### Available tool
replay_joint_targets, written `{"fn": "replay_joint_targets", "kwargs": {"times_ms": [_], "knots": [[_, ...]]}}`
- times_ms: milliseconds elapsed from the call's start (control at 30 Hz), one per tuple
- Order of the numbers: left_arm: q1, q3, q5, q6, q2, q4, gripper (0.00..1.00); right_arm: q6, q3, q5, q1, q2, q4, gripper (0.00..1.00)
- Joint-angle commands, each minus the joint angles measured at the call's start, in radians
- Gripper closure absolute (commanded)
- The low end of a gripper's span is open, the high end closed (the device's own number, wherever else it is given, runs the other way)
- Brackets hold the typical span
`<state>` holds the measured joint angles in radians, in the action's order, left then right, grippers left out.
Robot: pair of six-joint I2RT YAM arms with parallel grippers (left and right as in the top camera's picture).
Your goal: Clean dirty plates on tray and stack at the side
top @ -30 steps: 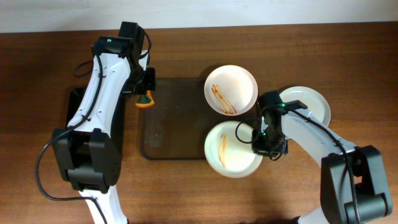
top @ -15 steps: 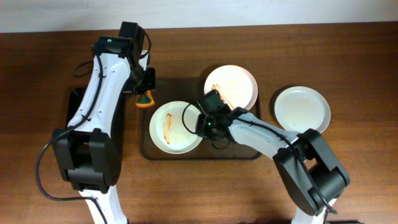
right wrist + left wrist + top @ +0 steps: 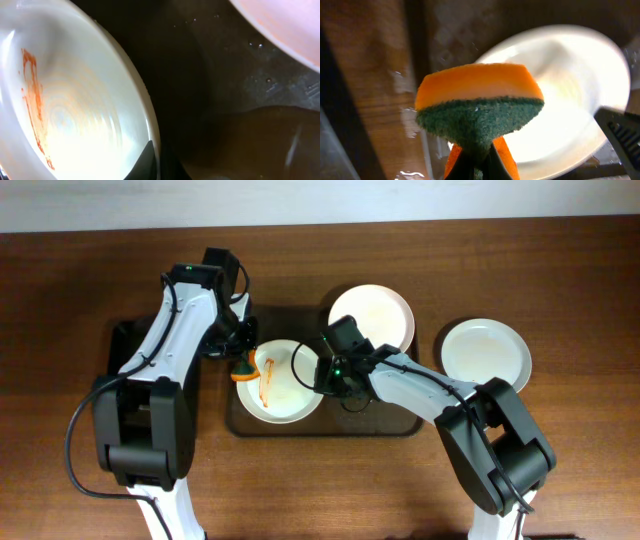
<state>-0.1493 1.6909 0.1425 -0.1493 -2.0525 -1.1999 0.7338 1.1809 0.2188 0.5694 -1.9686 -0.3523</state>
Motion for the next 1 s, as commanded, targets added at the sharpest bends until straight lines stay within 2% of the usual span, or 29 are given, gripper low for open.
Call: {"fn": "replay_joint_targets", "kwargs": {"times_ms": [0, 67, 267, 367, 400, 467, 600, 667, 733, 800, 900, 967], "knots": [[-0.003, -0.039, 0.06, 0.042, -0.002, 0.023, 1.0, -0.001, -0.004, -0.006, 0.006, -0.034, 0.006, 0.96], [-0.015, -0.079, 0.048, 0.047, -0.002, 0.05, 1.0, -0.001, -0.004, -0.006, 0.006, -0.034, 0.006, 0.96], [-0.065, -0.31, 0.015, 0.076, -0.002, 0.302, 1.0, -0.001, -0.004, -0.005, 0.006, -0.034, 0.006, 0.96], [-0.112, -0.378, 0.026, 0.077, -0.002, 0.331, 1.0, -0.001, -0.004, -0.005, 0.006, -0.034, 0.005, 0.96], [-0.131, -0.389, 0.072, 0.108, -0.002, 0.315, 1.0, -0.002, -0.004, -0.005, 0.006, -0.034, 0.005, 0.96], [-0.162, -0.392, 0.254, 0.253, -0.002, 0.268, 1.0, -0.002, -0.004, -0.005, 0.006, -0.034, 0.005, 0.96], [-0.161, -0.391, 0.302, 0.282, -0.002, 0.294, 1.0, -0.002, -0.004, -0.005, 0.006, -0.034, 0.004, 0.96], [-0.132, -0.386, 0.224, 0.18, -0.002, 0.342, 1.0, -0.002, -0.004, -0.005, 0.006, -0.034, 0.001, 0.96], [-0.074, -0.381, -0.014, -0.016, -0.002, 0.426, 1.0, -0.002, -0.004, -0.005, 0.006, -0.034, 0.002, 0.96], [-0.041, -0.381, -0.183, -0.119, -0.001, 0.496, 1.0, -0.002, -0.004, -0.005, 0.006, -0.034, 0.002, 0.96], [-0.019, -0.381, -0.285, -0.127, -0.001, 0.62, 1.0, -0.002, -0.004, -0.005, 0.006, -0.034, 0.002, 0.96], [-0.028, -0.381, -0.295, -0.126, -0.001, 0.685, 1.0, -0.002, -0.004, -0.005, 0.006, -0.034, 0.002, 0.96]]}}
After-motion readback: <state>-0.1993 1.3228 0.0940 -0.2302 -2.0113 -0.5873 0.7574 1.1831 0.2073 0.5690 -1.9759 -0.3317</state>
